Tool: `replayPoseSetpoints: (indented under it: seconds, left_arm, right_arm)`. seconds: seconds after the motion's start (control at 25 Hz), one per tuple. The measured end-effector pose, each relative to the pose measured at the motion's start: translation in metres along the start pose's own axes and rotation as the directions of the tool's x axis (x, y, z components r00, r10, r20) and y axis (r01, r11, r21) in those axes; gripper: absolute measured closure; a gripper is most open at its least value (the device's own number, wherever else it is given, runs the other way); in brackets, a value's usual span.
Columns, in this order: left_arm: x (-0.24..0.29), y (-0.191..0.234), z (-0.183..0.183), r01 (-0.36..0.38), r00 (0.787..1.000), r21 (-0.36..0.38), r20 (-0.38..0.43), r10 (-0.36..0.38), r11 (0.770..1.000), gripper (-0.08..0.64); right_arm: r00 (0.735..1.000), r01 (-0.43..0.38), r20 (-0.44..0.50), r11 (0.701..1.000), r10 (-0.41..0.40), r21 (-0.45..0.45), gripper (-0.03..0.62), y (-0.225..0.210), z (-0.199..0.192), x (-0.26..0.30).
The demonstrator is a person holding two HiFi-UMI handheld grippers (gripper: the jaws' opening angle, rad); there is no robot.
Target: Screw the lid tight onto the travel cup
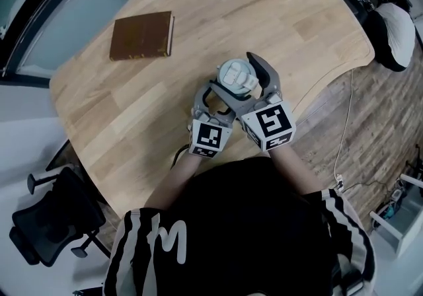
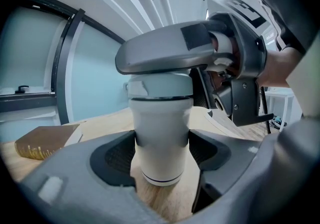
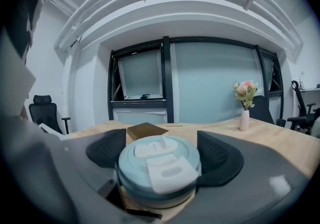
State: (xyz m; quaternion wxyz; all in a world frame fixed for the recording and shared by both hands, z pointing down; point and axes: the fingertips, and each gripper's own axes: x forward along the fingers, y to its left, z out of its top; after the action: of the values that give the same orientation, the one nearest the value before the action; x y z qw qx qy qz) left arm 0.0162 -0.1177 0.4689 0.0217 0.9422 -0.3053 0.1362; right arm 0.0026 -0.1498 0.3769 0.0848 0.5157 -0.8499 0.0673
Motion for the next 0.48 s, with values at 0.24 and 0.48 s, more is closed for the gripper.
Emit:
replayPoseSetpoints:
  seconds: [0.24,0.48]
  left_arm:
    - [-0.0003,0.0006,-0.0015,0.004,1.0,-0.003,-0.001,-0.004,1.0,0.221]
    - [0.0004,0.0004,-0.0013,0.009,1.0,0.0,0.007,-0.009,1.0,0.221]
  right_arm:
    - [0.998,0.058,0.005,0.998,-0.058,0.002,0.152,-0.0002,0.0013,0.0006]
    - [0.994,0.108,0.019,0.994,-0.108,0.001,0.152,-0.0019,0.0015,0.0002]
